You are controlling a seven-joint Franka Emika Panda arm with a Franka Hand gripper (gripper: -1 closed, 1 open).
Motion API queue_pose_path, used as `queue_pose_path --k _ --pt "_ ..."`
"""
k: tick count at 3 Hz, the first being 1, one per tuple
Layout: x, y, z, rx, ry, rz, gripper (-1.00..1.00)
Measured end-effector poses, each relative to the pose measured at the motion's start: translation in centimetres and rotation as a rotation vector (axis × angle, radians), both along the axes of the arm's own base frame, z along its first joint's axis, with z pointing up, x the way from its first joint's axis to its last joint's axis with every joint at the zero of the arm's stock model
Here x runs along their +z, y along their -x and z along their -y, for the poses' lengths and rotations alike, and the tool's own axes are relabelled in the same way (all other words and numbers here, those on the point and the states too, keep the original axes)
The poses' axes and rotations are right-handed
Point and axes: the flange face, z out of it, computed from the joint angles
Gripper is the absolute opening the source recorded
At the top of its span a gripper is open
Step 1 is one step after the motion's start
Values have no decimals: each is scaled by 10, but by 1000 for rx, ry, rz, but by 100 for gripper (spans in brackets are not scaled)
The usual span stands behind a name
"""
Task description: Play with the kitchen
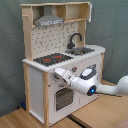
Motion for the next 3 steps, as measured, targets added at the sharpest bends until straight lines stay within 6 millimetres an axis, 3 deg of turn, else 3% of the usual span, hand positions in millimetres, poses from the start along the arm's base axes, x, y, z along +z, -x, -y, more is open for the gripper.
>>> queue_pose_path --k 3 --pt "3 0 4 40 -314 -53 -100"
